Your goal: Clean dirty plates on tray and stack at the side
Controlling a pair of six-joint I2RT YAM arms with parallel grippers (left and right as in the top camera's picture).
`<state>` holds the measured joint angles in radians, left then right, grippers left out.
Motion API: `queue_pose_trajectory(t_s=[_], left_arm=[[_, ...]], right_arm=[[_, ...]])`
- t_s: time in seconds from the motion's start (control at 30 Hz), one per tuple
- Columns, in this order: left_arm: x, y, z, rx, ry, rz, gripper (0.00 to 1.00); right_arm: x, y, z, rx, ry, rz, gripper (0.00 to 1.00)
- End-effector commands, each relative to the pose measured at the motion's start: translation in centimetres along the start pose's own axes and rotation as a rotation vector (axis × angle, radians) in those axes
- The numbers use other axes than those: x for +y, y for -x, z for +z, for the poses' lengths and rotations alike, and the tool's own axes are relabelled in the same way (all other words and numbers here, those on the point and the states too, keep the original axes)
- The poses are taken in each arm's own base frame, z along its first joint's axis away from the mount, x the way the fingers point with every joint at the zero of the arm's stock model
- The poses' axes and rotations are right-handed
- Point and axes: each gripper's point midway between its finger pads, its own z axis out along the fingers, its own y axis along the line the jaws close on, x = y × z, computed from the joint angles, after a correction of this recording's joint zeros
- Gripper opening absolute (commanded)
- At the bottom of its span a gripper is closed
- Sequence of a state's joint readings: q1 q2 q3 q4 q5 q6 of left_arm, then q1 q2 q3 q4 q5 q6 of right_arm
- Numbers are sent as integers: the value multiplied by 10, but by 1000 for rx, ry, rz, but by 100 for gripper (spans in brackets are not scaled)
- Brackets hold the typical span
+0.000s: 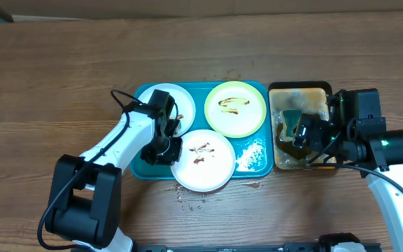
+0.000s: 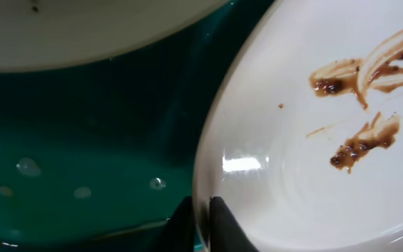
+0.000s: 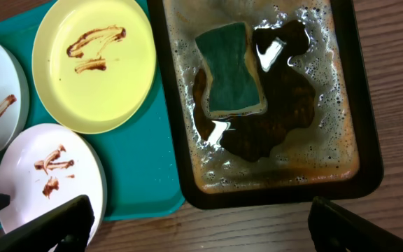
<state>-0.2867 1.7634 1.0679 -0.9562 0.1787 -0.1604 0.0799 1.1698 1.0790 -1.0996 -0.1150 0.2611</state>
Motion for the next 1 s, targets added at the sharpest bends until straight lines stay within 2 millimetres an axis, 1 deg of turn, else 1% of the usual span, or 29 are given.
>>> queue_pose_trajectory(t_s=[0.0, 0.1, 0.2, 0.33, 0.43, 0.5, 0.53, 0.57, 0.63, 0.7, 0.73, 0.83, 0.97], left_arm=[[-2, 7, -4, -21, 0, 3, 4], [-2, 7, -4, -20, 0, 2, 4], [-2, 8, -4, -25, -1, 2, 4], [-3, 10, -4, -31, -3, 3, 4], [-3, 10, -4, -32, -3, -16, 4], [-3, 11, -4, -36, -4, -36, 4], [-3, 12, -4, -38, -5, -41, 4], [-3, 12, -4, -40, -5, -40, 4], [-3, 12, -4, -41, -5, -40, 4], [-3, 12, -4, -41, -5, -40, 4], [-3, 12, -4, -41, -5, -40, 4], [-3, 12, -4, -41, -5, -44, 4], [-3, 13, -4, -42, -5, -43, 4]], right_arm=[[2, 10, -9, -43, 4, -10, 100], [3, 12, -9, -47, 5, -10, 100], [5, 17, -9, -70, 13, -16, 100], [12, 25, -9, -76, 39, -107, 93], [14, 31, -7, -53, 31, -127, 91], [15, 37, -1, -31, 24, -138, 85], [14, 40, 4, -23, 16, -139, 81], [12, 45, 11, -17, -1, -138, 79], [6, 53, 26, -12, -40, -136, 79], [-1, 59, 42, 0, -83, -130, 75], [-3, 60, 51, 12, -93, -129, 75], [-7, 63, 78, 49, -107, -126, 75], [-13, 61, 110, 101, -123, -121, 74]])
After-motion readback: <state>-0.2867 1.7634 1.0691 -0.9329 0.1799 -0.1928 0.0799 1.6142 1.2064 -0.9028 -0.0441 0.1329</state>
